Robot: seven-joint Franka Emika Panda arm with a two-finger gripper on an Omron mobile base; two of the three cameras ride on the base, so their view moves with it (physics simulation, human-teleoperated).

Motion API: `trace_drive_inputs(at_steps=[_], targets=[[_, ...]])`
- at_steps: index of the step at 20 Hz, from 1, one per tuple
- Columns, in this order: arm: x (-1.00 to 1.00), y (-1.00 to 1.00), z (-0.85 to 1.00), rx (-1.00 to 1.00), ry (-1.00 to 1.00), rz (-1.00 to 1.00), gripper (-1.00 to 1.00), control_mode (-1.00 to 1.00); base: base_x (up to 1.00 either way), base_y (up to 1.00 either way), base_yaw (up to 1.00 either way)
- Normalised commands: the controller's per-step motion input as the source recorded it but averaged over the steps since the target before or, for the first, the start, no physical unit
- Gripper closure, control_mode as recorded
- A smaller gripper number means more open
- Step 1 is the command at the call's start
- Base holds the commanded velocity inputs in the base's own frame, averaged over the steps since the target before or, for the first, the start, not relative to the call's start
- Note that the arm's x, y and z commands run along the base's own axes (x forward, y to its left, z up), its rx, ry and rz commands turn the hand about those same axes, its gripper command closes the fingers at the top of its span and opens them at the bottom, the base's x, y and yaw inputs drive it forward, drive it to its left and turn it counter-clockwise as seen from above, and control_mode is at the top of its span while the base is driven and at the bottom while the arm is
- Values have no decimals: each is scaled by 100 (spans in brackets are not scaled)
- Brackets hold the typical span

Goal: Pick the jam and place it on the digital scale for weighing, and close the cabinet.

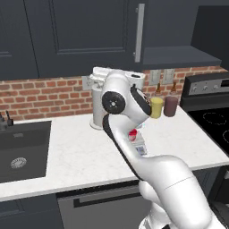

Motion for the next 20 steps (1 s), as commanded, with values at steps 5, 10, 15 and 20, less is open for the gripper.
trace_drive_inputs(at_steps=[5,10,15,20], targets=[[-100,-90,17,8,-21,0,-100,-100,0,0,0],[-100,-100,-5,1,-13,2,-100,-100,0,0,0],[-98,-74,-46,-3,0,3,-100,-100,0,0,0],[-32,-11,-12,-2,0,0,-100,-100,0,0,0]])
